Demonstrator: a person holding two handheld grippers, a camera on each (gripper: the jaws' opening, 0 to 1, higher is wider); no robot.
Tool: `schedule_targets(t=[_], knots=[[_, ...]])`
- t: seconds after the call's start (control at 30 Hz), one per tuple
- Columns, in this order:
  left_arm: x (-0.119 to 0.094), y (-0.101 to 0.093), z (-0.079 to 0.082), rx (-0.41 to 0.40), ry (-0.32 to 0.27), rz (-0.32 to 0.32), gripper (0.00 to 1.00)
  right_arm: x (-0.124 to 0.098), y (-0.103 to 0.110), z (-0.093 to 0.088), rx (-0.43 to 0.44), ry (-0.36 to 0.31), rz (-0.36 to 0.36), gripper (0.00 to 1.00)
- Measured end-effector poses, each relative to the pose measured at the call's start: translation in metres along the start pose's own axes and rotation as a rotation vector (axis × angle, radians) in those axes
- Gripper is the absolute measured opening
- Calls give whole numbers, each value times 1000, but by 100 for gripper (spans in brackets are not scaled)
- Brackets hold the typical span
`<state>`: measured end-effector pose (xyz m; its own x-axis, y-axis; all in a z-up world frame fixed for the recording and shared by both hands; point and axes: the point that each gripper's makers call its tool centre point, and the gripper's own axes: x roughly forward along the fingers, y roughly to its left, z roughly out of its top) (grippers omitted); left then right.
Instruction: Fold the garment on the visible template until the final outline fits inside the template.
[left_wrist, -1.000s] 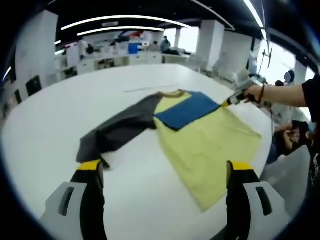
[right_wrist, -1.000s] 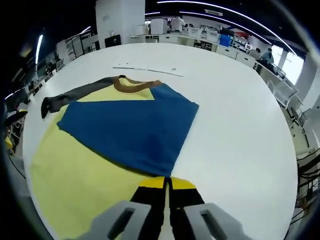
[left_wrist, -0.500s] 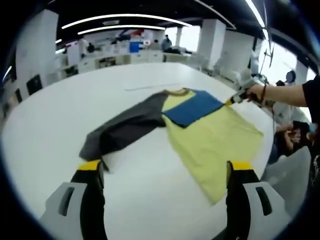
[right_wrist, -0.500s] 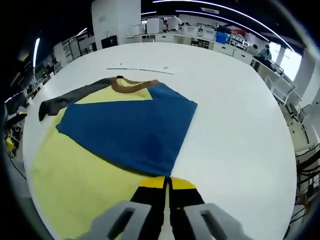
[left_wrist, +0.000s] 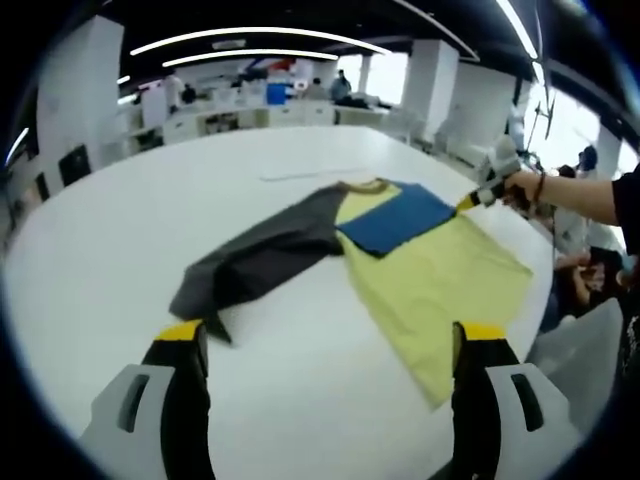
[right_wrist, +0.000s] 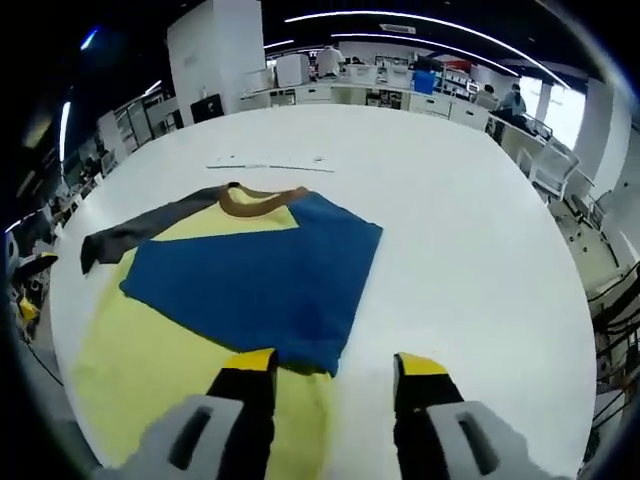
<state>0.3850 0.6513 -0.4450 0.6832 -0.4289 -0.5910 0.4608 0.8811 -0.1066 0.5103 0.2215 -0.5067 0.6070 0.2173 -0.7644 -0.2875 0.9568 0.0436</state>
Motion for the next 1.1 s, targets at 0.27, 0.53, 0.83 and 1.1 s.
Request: schedule_targets(t=[0.27, 0.53, 0.83, 1.1], knots=[[-2, 9, 5, -21, -16, 7, 98, -18, 15, 4, 8, -26, 40, 78], [-4, 26, 3, -43, -14, 34, 97, -45, 40, 6, -20, -45, 83, 89], [5, 59, -7, -62, -10, 121, 86, -69, 64, -1, -46, -64, 113, 88], [21, 83, -16, -75, -14, 187, 61, -78, 73, -6, -48, -74, 131, 83]])
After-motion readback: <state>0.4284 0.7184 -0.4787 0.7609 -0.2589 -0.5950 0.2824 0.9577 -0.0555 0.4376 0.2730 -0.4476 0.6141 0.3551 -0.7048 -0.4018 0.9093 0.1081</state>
